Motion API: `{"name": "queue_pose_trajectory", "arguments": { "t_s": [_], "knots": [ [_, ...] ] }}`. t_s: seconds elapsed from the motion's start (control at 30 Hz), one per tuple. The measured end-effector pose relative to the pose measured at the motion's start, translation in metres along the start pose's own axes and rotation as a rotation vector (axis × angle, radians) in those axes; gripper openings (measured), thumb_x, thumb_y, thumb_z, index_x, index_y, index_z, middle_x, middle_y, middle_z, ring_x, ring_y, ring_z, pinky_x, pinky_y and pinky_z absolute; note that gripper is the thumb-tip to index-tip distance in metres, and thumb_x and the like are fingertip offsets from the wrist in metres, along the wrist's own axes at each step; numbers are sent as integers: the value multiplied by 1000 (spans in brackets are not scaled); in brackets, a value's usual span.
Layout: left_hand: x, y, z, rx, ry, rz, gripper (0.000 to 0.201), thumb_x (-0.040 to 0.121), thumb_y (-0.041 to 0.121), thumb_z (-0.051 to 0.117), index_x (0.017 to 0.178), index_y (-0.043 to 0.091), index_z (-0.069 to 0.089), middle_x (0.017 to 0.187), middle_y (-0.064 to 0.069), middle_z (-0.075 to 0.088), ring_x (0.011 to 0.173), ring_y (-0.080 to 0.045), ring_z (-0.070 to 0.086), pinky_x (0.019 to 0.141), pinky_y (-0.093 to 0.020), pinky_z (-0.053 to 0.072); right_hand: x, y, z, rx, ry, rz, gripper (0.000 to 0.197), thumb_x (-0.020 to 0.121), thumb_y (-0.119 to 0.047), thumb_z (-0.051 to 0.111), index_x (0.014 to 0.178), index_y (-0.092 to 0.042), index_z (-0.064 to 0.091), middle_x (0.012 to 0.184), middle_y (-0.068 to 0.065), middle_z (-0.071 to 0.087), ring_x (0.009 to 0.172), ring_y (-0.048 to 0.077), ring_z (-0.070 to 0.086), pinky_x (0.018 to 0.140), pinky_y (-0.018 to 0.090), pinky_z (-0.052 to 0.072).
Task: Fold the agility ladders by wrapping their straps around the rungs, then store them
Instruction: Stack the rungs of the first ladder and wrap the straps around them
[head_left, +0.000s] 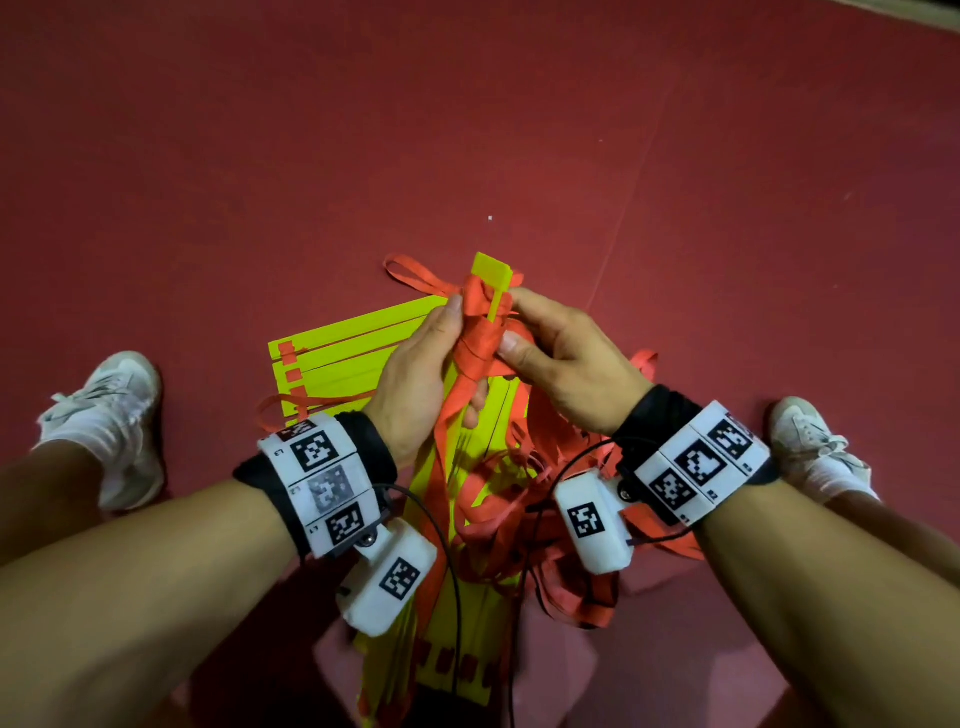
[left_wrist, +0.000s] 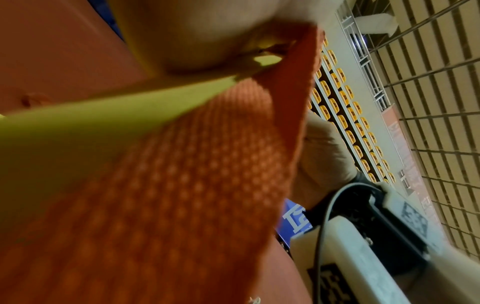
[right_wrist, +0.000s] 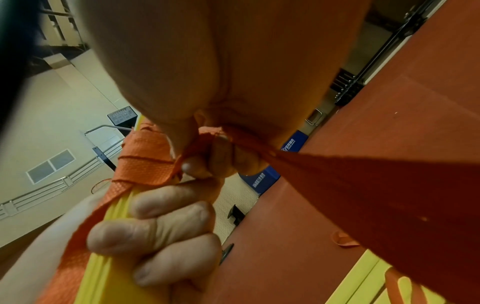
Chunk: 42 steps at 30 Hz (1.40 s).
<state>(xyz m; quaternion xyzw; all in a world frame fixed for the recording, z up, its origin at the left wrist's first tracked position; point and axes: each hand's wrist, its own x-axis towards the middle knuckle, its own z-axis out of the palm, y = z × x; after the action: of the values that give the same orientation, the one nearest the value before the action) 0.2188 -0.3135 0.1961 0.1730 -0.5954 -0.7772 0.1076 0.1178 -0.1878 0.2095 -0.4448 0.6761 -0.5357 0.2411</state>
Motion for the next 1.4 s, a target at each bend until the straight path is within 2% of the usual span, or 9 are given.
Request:
{"name": "queue_pose_trajectory", "arguments": {
  "t_s": [0.13,0.33,0.47,0.57,0.67,0.77,0.9,1.07,1.4],
  "knots": [
    [-1,-6,3,104,-79,16,82,84,73,38,114,-2,47,62,-10,55,42,-23,48,50,-32,41,-3,-2,-2,68,-14,-22,30,100,-13,49,116,12,51,89,18,65,78,30,66,79,38,55],
    [-4,-5,0,150,-145,11,65,76,82,40,104,24,50,83,-6,57,62,-19,55,67,-43,44,-4,-4,-6,103,17,-17,18,96,3,54,112,12,56,92,16,58,82,13,58,74,20,50],
    [-8,-3,0,162,-137,-48,85,72,86,39,120,16,47,95,-19,61,72,-28,58,71,-55,51,-7,-4,-5,159,14,-7,26,97,4,51,116,22,47,87,6,59,74,11,58,69,20,50],
    [-10,2,1,214,-105,-23,65,76,83,37,103,25,51,109,-26,59,80,-28,60,79,-58,55,-7,-3,0,209,30,12,43,94,-16,57,120,17,45,92,24,55,86,24,50,78,37,44],
    [-9,5,-1,279,-73,-19,58,87,83,33,102,30,52,110,-21,59,84,-25,62,74,-45,54,-5,-3,2,251,17,49,39,90,-23,60,119,1,50,97,16,57,92,27,48,82,43,42],
    [-5,3,-2,213,-40,32,28,107,45,39,110,27,61,107,2,74,99,-11,70,85,-26,53,-4,-1,3,214,37,31,31,93,-17,59,121,-3,54,105,13,60,97,22,54,87,36,48],
    [-3,6,1,153,-11,67,28,108,20,41,102,17,68,84,11,76,78,1,70,71,-13,51,-2,4,5,179,75,44,25,93,-14,59,117,-4,59,98,6,62,89,12,57,81,27,50],
    [-1,5,0,190,109,121,44,109,40,31,99,27,72,98,10,77,98,-7,71,93,-27,54,-3,4,5,160,141,64,25,92,-12,61,115,-2,62,99,3,66,90,11,60,83,31,51],
    [3,8,-13,476,41,301,51,91,53,58,77,4,59,64,-3,42,65,-12,38,62,-37,33,-3,9,0,150,271,182,33,85,-27,70,101,1,65,81,13,65,72,20,57,66,34,47]
  ]
}}
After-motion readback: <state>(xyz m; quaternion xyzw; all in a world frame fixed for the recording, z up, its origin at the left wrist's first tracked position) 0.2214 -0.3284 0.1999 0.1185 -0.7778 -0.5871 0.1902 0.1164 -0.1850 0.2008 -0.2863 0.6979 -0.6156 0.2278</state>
